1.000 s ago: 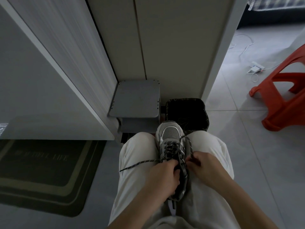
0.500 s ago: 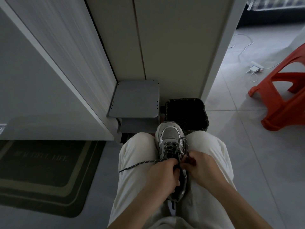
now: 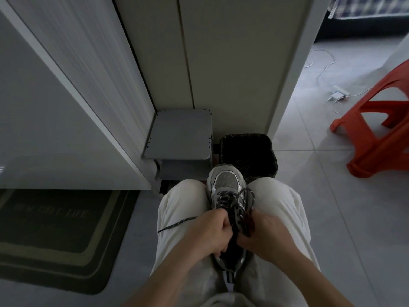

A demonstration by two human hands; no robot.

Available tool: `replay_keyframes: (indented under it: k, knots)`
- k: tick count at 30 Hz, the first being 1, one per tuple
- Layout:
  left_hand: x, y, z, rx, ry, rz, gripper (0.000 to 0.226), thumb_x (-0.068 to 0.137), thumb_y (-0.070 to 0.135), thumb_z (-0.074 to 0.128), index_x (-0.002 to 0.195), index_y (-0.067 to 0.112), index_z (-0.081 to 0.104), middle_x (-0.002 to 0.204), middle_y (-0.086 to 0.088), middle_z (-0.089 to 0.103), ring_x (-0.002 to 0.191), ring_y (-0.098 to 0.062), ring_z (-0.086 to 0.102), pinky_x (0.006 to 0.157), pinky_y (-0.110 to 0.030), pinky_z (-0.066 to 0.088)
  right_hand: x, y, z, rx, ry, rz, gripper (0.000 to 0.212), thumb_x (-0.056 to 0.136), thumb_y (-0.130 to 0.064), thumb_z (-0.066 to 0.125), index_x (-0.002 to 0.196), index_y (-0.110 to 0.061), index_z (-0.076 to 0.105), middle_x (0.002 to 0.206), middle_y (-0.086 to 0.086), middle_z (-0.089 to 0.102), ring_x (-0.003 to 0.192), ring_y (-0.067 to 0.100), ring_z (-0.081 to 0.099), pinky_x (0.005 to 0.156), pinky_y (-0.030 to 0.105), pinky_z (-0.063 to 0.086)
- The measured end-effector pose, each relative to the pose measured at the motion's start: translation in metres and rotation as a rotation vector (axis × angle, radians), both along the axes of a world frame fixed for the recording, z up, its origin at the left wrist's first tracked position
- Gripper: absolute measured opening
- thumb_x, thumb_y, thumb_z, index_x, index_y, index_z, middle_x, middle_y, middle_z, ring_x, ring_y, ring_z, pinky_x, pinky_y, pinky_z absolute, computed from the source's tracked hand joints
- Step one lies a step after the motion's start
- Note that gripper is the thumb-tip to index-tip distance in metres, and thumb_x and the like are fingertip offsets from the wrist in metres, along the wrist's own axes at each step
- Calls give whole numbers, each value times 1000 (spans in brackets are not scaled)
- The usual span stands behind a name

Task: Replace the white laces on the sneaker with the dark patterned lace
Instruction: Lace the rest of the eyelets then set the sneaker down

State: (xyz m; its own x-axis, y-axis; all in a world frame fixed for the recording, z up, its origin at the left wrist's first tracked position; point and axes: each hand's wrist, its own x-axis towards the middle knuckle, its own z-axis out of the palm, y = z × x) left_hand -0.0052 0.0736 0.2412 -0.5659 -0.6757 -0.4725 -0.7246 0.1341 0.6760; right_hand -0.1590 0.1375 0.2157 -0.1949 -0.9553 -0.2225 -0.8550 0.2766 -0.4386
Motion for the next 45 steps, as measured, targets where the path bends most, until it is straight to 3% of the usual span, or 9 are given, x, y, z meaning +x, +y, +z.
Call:
replay_keyframes:
  k: [6, 13, 16, 22, 27, 31, 33, 38, 45]
  knots:
    - [59, -13, 19, 137, -38, 40, 14, 93, 14, 44, 80, 19, 47, 47, 4, 60, 38, -7, 52, 41, -18, 36, 2, 5, -7, -71, 24, 6, 31, 66, -49, 54, 77, -25, 40, 70, -3, 60, 70, 22, 59, 57, 27, 29]
    - [130, -24, 20, 158, -266, 100, 5, 92, 19, 56, 88, 17, 57, 79, 2, 68, 65, -1, 63, 52, -10, 43, -3, 2, -4, -39, -155, 16, 25, 65, -41, 65, 78, -33, 45, 59, -14, 49, 59, 9, 49, 51, 16, 31]
    - [145, -23, 15, 192, -336, 94, 3, 90, 22, 59, 88, 20, 59, 84, 2, 68, 73, -4, 63, 56, -13, 44, 0, 3, -4, -51, -110, 20, 25, 66, -42, 64, 79, -31, 47, 63, -11, 52, 63, 11, 52, 57, 22, 35]
    - [129, -21, 9, 83, -370, 75, 5, 86, 33, 65, 85, 28, 64, 83, 11, 67, 77, 0, 63, 70, -17, 51, -1, 2, 2, -53, -238, -32, 31, 69, -49, 71, 80, -27, 51, 59, -10, 53, 56, 5, 48, 55, 20, 37]
    - [93, -18, 9, -285, -227, 239, 10, 85, 41, 63, 88, 32, 59, 84, 14, 61, 74, 4, 56, 59, -10, 38, -3, -2, 3, -53, -296, -50, 22, 75, -43, 72, 77, -33, 52, 58, -11, 52, 52, 2, 46, 53, 17, 38]
    - [66, -14, 3, -356, -102, 173, 25, 86, 35, 64, 110, 28, 60, 103, 16, 57, 93, 0, 54, 75, -15, 44, -3, -1, 2, -67, -293, -74, 21, 75, -41, 72, 77, -35, 51, 59, -11, 53, 54, 2, 48, 53, 17, 39]
    - [60, -11, -1, -386, -156, 102, 22, 87, 37, 62, 107, 27, 63, 96, 14, 61, 91, -4, 56, 77, -22, 47, -1, -1, 4, -112, -323, -109, 25, 74, -41, 73, 82, -32, 52, 59, -8, 53, 53, 4, 48, 53, 20, 40]
    - [71, -16, 6, -270, -76, 149, 19, 88, 41, 60, 79, 27, 68, 59, 8, 58, 52, -1, 51, 52, -17, 37, 1, -5, 10, -223, -328, -130, 21, 75, -35, 74, 87, -29, 59, 59, -8, 51, 55, 7, 48, 57, 24, 43]
    - [99, -29, 28, -112, 76, 248, 16, 93, 24, 55, 87, 33, 66, 78, 15, 68, 73, -1, 63, 68, -17, 52, 21, -27, 26, -200, -163, 207, 29, 80, -37, 67, 108, -29, 67, 95, -6, 60, 89, 13, 56, 79, 25, 44]
